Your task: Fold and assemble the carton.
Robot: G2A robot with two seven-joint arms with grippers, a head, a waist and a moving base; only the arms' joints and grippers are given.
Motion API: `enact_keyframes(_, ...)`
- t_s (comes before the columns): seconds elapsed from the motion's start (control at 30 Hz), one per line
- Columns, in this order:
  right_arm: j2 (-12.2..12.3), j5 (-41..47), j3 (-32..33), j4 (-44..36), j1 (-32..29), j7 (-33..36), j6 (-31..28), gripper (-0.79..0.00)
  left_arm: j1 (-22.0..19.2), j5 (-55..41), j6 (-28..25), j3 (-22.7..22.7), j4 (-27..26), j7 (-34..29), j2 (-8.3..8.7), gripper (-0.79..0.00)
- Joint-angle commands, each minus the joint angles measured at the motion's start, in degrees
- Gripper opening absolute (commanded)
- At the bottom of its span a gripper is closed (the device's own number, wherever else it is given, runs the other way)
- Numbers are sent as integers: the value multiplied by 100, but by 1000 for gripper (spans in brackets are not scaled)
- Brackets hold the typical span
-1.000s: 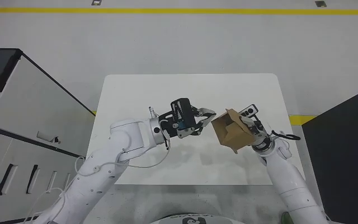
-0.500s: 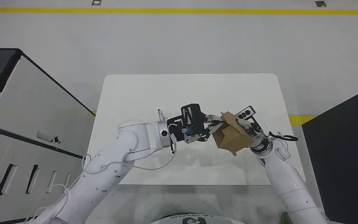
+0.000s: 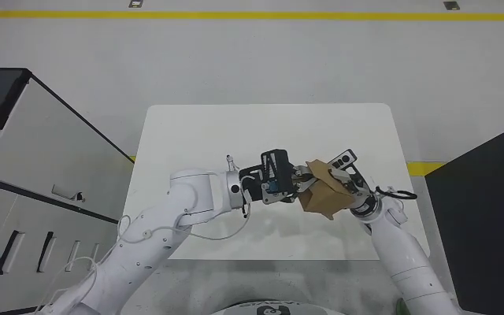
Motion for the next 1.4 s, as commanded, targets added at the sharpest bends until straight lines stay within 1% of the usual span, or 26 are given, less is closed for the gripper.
enact_keyframes(0.0,0,-18,6,-4,-7,-11,-12,-785,4,-9,8,-28,-19,-15,3,-785)
enact_keyframes(0.17,2,-76,27,-27,-28,-13,-54,-785,51,0,-9,-93,-75,-59,17,-785)
enact_keyframes(0.6,-6,-143,-2,-153,-103,-37,-74,-785,27,-94,-85,29,-49,-136,-4,-785)
enact_keyframes(0.93,1,-159,77,-134,-111,-53,-108,-785,52,-83,-64,-61,-68,-165,8,-785)
enact_keyframes(1.37,-20,-174,0,-128,-76,-72,-118,-785,-58,-54,-80,98,52,-154,-32,-785)
